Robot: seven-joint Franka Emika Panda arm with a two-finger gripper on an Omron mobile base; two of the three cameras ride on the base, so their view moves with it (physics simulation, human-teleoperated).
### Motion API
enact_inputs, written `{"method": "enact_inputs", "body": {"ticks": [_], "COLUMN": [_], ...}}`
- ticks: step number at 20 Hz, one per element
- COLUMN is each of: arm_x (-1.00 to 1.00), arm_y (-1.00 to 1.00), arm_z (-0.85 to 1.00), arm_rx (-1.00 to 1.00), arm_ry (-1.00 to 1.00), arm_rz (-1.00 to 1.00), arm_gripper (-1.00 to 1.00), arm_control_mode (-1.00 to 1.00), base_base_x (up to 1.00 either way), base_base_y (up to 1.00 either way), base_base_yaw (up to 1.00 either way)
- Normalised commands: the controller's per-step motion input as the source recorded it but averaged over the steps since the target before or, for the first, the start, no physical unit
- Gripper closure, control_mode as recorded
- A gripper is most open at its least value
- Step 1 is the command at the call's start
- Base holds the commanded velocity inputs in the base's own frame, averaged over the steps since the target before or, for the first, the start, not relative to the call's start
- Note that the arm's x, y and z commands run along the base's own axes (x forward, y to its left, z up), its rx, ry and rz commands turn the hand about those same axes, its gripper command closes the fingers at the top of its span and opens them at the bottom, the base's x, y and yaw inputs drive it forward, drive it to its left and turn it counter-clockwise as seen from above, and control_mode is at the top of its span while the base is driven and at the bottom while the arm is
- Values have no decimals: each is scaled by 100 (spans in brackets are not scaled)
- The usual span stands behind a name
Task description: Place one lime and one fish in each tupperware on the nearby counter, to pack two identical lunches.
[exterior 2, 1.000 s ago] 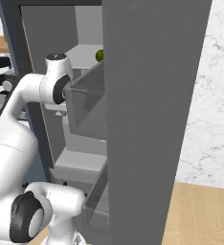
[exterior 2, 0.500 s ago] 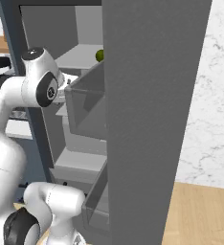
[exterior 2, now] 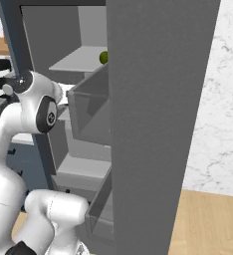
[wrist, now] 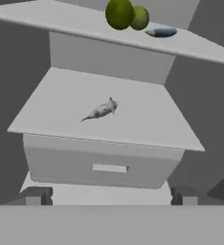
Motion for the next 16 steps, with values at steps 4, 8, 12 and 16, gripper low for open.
{"method": "enact_inputs", "body": {"ticks": [4, 8, 12, 16], "arm_x": [76, 82, 81, 64], "arm_y": [-21, -1, 0, 0], "arm_z": [-15, -40, -42, -54], "arm_rx": [22, 6, 0, 0], "arm_ry": [14, 22, 7, 0], "arm_rz": [0, 0, 0, -1], "arm_gripper": [-100, -100, -100, -100], "arm_control_mode": [-100, -100, -100, -100], "base_base_x": [0, 0, 0, 0], "base_base_y": [0, 0, 0, 0], "base_base_yaw": [0, 0, 0, 0]}}
